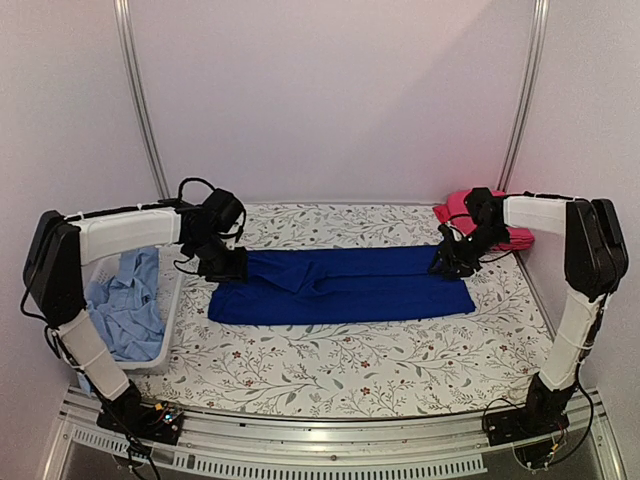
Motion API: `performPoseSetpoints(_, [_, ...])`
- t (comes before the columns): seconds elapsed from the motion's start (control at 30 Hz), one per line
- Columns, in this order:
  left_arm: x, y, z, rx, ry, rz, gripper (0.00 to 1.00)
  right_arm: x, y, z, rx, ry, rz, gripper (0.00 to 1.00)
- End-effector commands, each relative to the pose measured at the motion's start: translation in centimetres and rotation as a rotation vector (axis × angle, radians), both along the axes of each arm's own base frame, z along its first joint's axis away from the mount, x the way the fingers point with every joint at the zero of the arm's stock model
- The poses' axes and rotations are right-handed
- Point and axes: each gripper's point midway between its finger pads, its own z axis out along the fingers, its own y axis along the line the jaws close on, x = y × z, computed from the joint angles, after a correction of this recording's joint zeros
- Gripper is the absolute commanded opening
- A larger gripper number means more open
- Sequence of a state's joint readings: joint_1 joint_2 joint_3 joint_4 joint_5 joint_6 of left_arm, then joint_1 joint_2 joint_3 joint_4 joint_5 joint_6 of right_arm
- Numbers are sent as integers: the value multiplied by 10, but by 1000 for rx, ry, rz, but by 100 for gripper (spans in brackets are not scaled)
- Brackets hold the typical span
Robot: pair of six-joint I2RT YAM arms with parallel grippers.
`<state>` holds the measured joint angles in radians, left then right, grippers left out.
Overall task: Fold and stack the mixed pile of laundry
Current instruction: Smooth out the rectangle-folded T-shirt at the center of the board, then rotate the rectangle-folded T-shirt at the center of the board.
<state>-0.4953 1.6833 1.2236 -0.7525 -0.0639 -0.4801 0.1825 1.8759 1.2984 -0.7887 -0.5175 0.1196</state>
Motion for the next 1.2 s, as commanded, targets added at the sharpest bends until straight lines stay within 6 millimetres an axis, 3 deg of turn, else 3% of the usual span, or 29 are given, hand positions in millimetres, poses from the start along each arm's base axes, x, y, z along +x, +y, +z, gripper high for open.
performPoseSetpoints(0.0, [-14,-40,-28,-36,70,-54,46,51,15,25,46,-118,6,50])
performPoseSetpoints(0.17, [-24,-53,-57,-57,138,-2,45,78,27,8,51,-121,35,50])
performPoseSetpoints(0.33, [-28,-39,-80,16,169,32,44,75,23,-38,-44,-53,61,49])
performPoseSetpoints(0.37, [-27,-32,-90,42,180,37,44,62,16,-60,-84,2,56,48])
performPoseSetpoints(0.4, [-26,-28,-95,51,188,44,44,54,12,-68,-99,23,54,48])
performPoseSetpoints(0.6, [-3,-4,-114,91,199,61,44,-5,-3,-86,-136,131,41,47])
performPoseSetpoints(0.7, [29,4,-121,111,175,63,43,-43,-3,-85,-130,181,43,47])
performPoseSetpoints(0.8, [74,2,-127,118,137,43,43,-90,11,-76,-84,233,77,47])
performPoseSetpoints(0.93, [145,-37,-116,64,41,-44,43,-164,58,-56,12,307,242,47])
performPoseSetpoints(1.0, [175,-55,-94,26,-12,-60,43,-184,80,-40,66,305,311,47])
performPoseSetpoints(1.07, [194,-64,-65,-12,-77,-59,44,-183,87,-28,87,288,324,47])
performPoseSetpoints(1.17, [195,-67,-26,-54,-138,-62,44,-154,88,-6,50,183,314,47])
